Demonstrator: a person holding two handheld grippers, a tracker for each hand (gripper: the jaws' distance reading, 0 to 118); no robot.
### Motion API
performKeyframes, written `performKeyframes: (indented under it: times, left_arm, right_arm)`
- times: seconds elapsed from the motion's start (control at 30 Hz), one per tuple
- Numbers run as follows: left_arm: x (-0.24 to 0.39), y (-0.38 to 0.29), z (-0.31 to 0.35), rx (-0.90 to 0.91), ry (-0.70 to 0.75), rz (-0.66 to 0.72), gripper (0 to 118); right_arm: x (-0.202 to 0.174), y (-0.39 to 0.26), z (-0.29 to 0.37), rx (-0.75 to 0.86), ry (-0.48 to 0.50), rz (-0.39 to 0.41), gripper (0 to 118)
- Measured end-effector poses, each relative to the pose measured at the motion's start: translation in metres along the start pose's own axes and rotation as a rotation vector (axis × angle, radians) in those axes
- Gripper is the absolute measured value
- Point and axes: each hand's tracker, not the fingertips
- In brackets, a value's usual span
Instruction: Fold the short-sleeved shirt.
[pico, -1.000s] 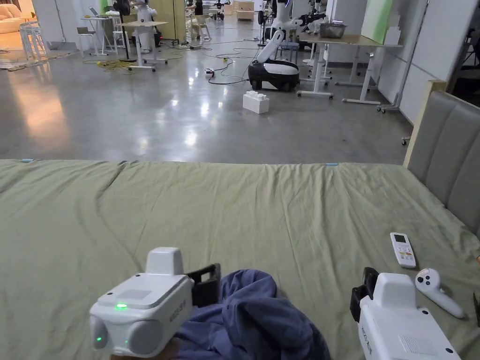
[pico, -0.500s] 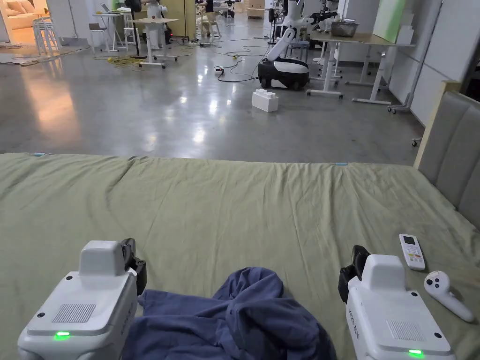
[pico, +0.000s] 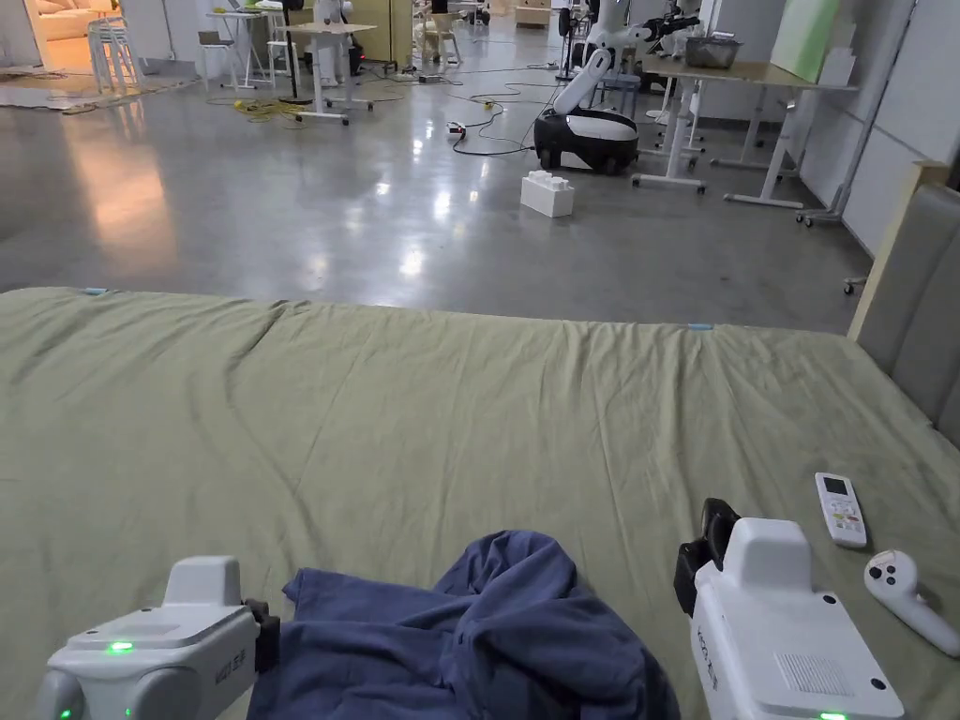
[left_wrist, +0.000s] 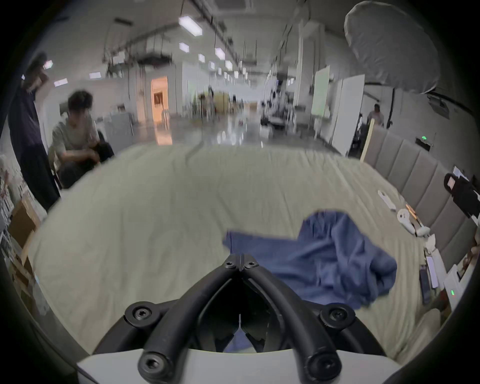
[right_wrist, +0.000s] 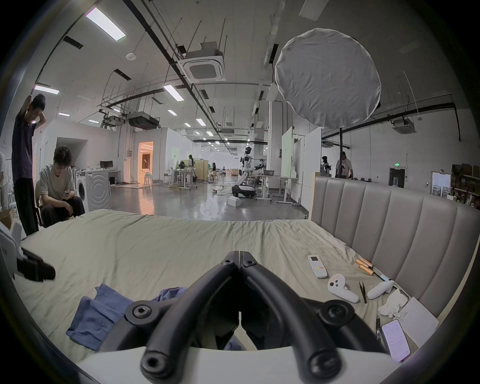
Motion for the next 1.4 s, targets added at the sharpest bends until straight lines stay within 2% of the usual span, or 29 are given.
performKeyframes:
  times: [0.1, 0.13, 0.17, 0.23, 0.37, 0.47, 0.57, 0.67, 0.7, 0.77, 0.8, 0.9, 0.97, 1.0, 1.03, 1.17, 1.27, 1.4]
  left_arm:
    - [-0.007, -0.013, -0.022, -0.157, -0.002, -0.018, 4]
    - [-0.01, -0.018, -0.032, -0.219, 0.004, -0.012, 16]
    - [-0.014, -0.021, -0.038, -0.257, -0.017, 0.006, 35]
    - [-0.018, -0.031, -0.048, -0.306, -0.021, 0.043, 54]
    - [-0.019, -0.042, -0.063, -0.367, 0.043, 0.087, 59]
    - [-0.018, -0.053, -0.077, -0.406, 0.073, 0.098, 58]
    - [-0.005, -0.059, -0.076, -0.381, 0.085, 0.022, 55]
    - [0.007, -0.061, -0.074, -0.366, 0.098, -0.052, 39]
    - [0.012, -0.062, -0.072, -0.352, 0.105, -0.089, 39]
    - [0.017, -0.064, -0.073, -0.356, 0.112, -0.123, 14]
    - [0.014, -0.065, -0.072, -0.352, 0.104, -0.106, 10]
    - [-0.001, -0.06, -0.069, -0.323, 0.063, -0.021, 5]
    - [-0.005, -0.055, -0.06, -0.303, 0.061, -0.018, 4]
    - [-0.006, -0.052, -0.052, -0.279, 0.062, -0.014, 4]
    - [-0.007, -0.049, -0.047, -0.266, 0.063, -0.017, 4]
    - [-0.016, -0.037, -0.031, -0.215, 0.067, 0.008, 4]
    - [-0.019, -0.033, -0.028, -0.194, 0.074, 0.014, 4]
    - [-0.019, -0.035, -0.03, -0.183, 0.079, 0.001, 4]
  right_arm:
    - [0.002, -0.008, 0.0, -0.027, -0.003, -0.007, 0]
    - [0.002, -0.012, 0.0, -0.036, -0.005, -0.007, 0]
    - [0.002, -0.015, -0.001, -0.039, -0.007, -0.003, 0]
    - [0.003, -0.021, -0.001, -0.052, -0.009, 0.001, 0]
    - [0.003, -0.029, 0.002, -0.083, -0.011, -0.017, 0]
    - [0.002, -0.034, 0.003, -0.095, -0.005, -0.013, 0]
    - [0.003, -0.036, 0.004, -0.11, -0.004, -0.013, 0]
    - [0.004, -0.039, 0.005, -0.117, -0.006, -0.019, 0]
    - [0.004, -0.039, 0.005, -0.121, -0.005, -0.02, 0]
    - [0.005, -0.04, 0.005, -0.128, -0.003, -0.02, 0]
    - [0.007, -0.041, 0.005, -0.135, 0.0, -0.022, 0]
    - [0.016, -0.046, 0.001, -0.211, 0.032, -0.028, 0]
    - [0.026, -0.057, -0.004, -0.334, 0.044, -0.1, 1]
    - [0.029, -0.059, -0.008, -0.337, 0.052, -0.073, 1]
    - [0.032, -0.065, -0.011, -0.398, 0.06, -0.072, 3]
    - [0.038, -0.091, -0.021, -0.574, 0.098, -0.064, 39]
    - [0.034, -0.114, -0.031, -0.682, 0.119, -0.055, 54]
    - [0.021, -0.138, -0.045, -0.737, 0.124, -0.038, 54]
